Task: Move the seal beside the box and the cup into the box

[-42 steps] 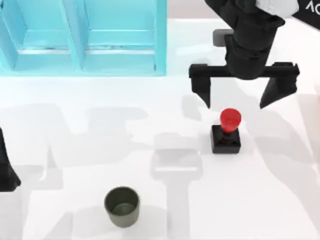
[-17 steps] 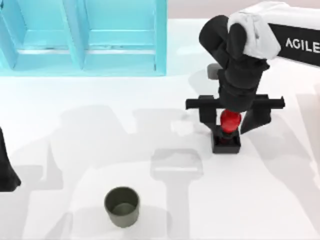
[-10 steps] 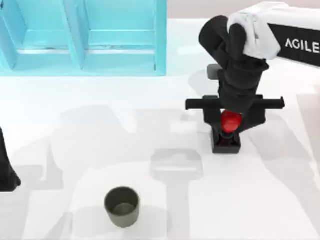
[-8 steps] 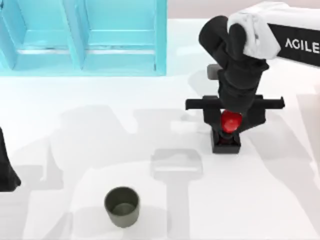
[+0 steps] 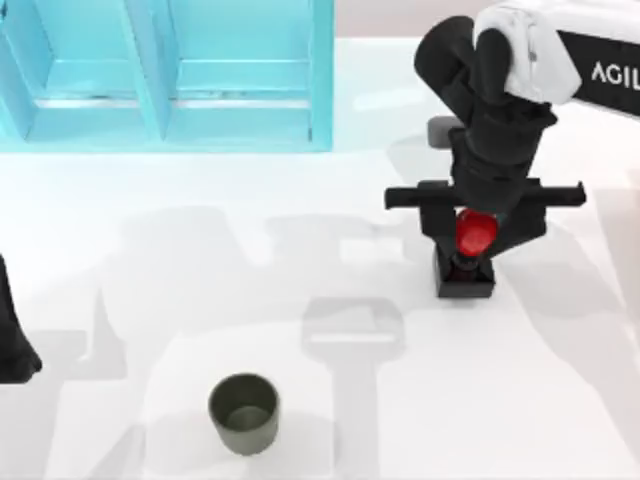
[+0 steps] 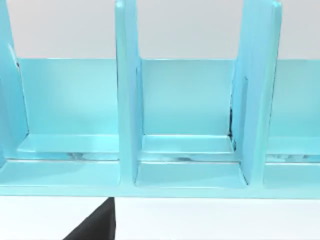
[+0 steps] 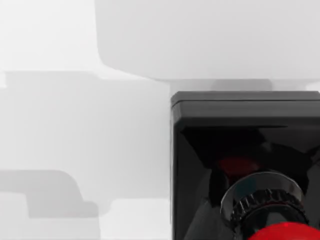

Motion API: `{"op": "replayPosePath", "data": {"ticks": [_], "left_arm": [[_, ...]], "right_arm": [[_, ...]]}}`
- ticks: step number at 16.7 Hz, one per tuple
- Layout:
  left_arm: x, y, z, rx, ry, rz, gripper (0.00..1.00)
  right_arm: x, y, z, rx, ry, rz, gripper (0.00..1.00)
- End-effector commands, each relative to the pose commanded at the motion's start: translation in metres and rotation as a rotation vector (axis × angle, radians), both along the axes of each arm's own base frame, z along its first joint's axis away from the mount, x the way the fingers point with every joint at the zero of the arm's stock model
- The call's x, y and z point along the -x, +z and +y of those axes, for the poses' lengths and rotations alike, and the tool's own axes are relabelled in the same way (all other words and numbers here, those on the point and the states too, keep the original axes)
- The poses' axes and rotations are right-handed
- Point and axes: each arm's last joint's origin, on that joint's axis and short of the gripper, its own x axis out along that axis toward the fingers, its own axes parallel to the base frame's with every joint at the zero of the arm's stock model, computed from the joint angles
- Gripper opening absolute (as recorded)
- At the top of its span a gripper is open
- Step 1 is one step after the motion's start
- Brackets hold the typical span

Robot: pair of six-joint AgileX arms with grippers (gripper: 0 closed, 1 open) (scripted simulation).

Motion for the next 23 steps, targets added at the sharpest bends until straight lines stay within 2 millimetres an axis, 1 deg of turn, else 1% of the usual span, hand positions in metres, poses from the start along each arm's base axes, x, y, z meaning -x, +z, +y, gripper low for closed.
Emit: {"op": "replayPosePath", "data": {"ticks": [3,5,7,8,12,14,19,20,23], "left_arm": [[0.0,0.0,0.0,0.0,0.0,0.0,1.0],[0.0,0.0,0.0,0.0,0.0,0.0,1.0],[0.0,0.0,0.0,0.0,0.0,0.0,1.0],[0.0,0.0,0.0,0.0,0.0,0.0,1.0],[0.0,0.0,0.0,0.0,0.0,0.0,1.0],[0.0,0.0,0.0,0.0,0.0,0.0,1.0],[0.0,0.0,0.0,0.0,0.0,0.0,1.0],[0.0,0.0,0.0,0.0,0.0,0.0,1.0],[0.0,0.0,0.0,0.0,0.0,0.0,1.0]], "right_arm": [[-0.003,0.036,-0.037,0.003,-0.003,0.005,0.0],[0.0,0.062,-0.064,0.005,-0.003,0.011,0.0],[0.003,0.081,-0.083,0.002,-0.003,0.005,0.0],[0.004,0.085,-0.087,0.002,-0.003,0.003,0.0],[0.004,0.083,-0.086,0.004,-0.001,0.007,0.0],[-0.001,0.088,-0.094,0.004,-0.004,0.01,0.0],[-0.009,0.105,-0.123,0.003,-0.002,0.008,0.0],[-0.009,0.107,-0.125,0.002,-0.002,0.007,0.0],[-0.009,0.106,-0.124,0.003,0.001,0.006,0.0]]}}
